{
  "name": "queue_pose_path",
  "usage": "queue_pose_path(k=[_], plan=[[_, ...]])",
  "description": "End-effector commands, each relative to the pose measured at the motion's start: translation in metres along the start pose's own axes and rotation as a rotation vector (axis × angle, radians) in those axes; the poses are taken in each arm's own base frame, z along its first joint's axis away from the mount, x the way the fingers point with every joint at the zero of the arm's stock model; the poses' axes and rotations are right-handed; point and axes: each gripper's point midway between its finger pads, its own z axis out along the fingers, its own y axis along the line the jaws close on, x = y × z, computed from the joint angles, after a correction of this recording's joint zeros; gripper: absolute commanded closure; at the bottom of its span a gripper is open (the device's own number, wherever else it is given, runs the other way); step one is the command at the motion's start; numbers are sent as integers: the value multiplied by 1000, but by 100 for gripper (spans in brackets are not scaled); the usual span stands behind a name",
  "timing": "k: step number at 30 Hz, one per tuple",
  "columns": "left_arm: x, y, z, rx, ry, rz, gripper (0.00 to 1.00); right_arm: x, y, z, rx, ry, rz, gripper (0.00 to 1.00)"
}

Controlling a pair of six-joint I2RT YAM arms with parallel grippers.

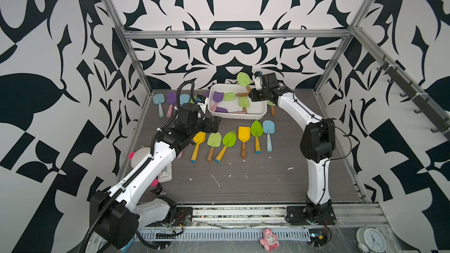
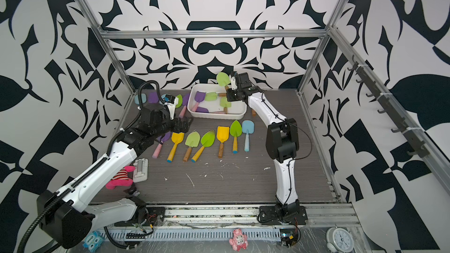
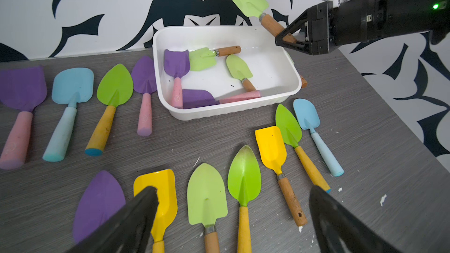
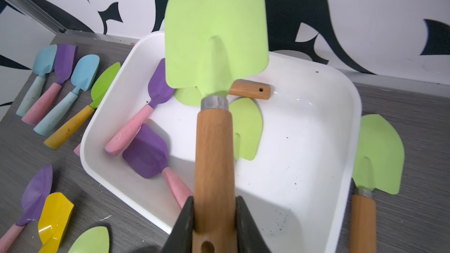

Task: Take the shovel out of the storage box
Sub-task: Pick up the shovel from the storage box, then place the shovel at the center of the board.

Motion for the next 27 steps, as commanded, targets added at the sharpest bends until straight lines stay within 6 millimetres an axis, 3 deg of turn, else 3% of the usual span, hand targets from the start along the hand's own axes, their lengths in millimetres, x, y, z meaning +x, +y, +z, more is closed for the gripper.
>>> queue_pose_path(k=[1,10,18,27], plan=[[-7,-9,0,50,-37,29,0,-37,2,-38,-23,-133,4,100],[-17,-28,-1,126,-88,89,1,-32,-29,-60,12,-143,60,100],[-19,-32,1,141,-98,108,1,-23,-50,-72,45,-146,92,100],[-23,-37,-2,161,-131,137,1,5,-98,-80,97,-122,178,100]])
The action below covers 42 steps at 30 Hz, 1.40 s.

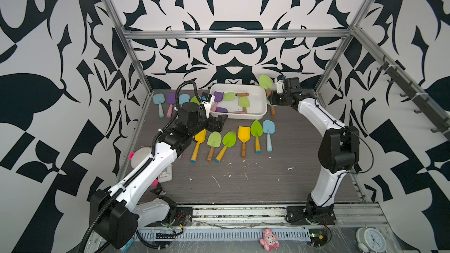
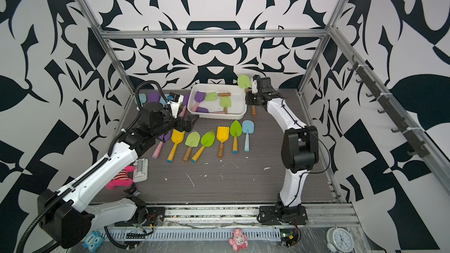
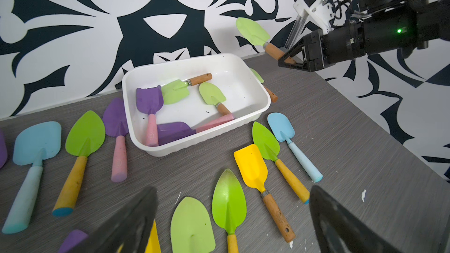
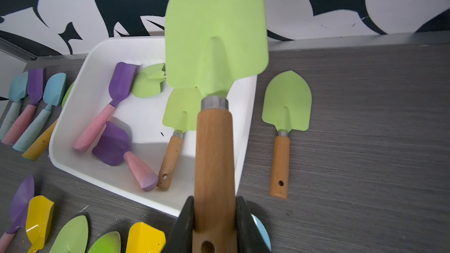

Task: Take the shovel out of the storage box
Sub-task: Place the shovel at the center of the board.

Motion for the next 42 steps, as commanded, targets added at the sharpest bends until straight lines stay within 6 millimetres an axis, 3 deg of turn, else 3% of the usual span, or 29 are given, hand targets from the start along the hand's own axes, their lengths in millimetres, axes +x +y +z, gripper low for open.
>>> queue_pose_path(k=[1,11,20,32,42], plan=[[-1,-6,0,28,-30,32,0,-22,-13,-21,-1,-93,21,100],[-4,-11,-2,45,-56,67,1,1,-63,-14,62,-58,81,100],[-6,-14,-4,51,-66,91,0,12,-98,11,111,-5,95,100],[-6,-13,-11,35,-74,102,1,23,-134,45,151,53,121,100],[-4,-11,-9,27,-66,103,1,31,-148,63,156,97,130,100]])
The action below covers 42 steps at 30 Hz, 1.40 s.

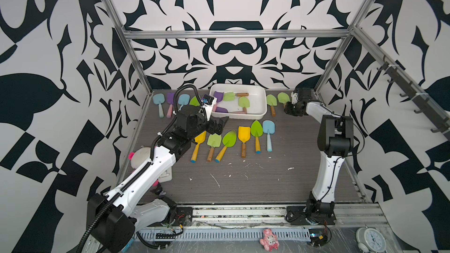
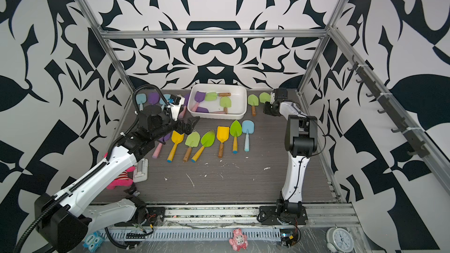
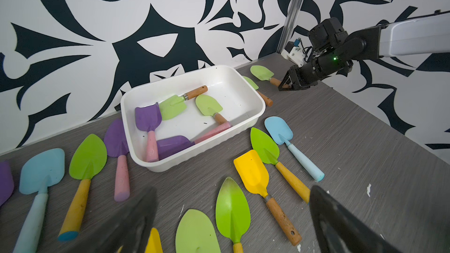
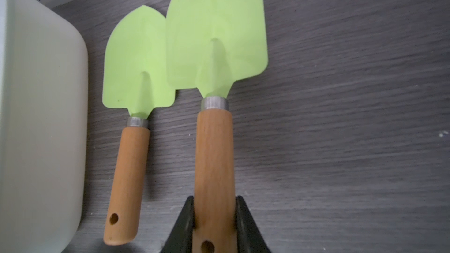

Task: Take the shovel out of the storage box
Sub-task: Place the shovel at the center of the board.

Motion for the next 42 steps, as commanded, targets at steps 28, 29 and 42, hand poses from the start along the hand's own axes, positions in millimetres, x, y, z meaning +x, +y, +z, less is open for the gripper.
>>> queue_pose_path(k=[28,29,42], plan=[[5,1,1,-8,11,8,1,3,-3,6,-6,57,-38,59],[5,1,1,-9,12,9,1,2,-4,6,-3,55,-38,58],[4,2,2,-11,11,2,1,-27,8,-30,-14,-24,-41,37]])
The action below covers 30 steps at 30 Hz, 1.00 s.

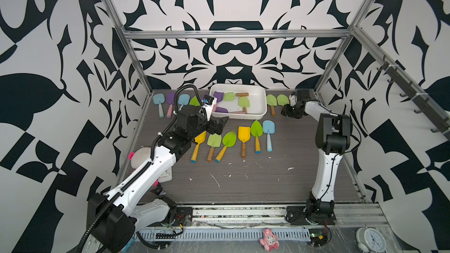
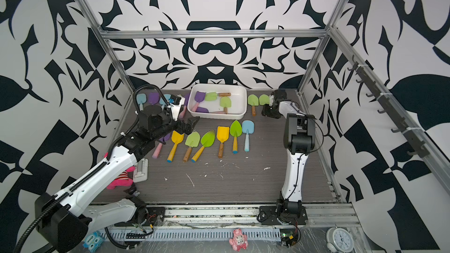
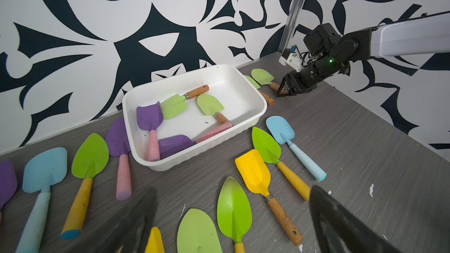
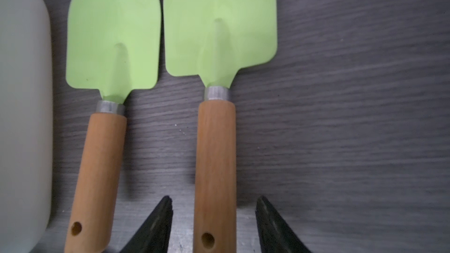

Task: Take the shovel out of the storage box
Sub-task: Place the shovel at the center of the board.

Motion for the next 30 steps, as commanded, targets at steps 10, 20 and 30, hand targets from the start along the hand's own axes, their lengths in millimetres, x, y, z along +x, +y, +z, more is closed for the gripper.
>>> queue_pose_path(k=[10,20,30], plan=[[3,1,3,-9,10,-1,1,-61,35,-93,-75,-215,-16,22],[-2,2,7,-8,12,0,1,-74,72,-132,-240,-258,54,20],[0,6,2,-37,17,-2,1,-84,121,-159,-330,-296,14,16]])
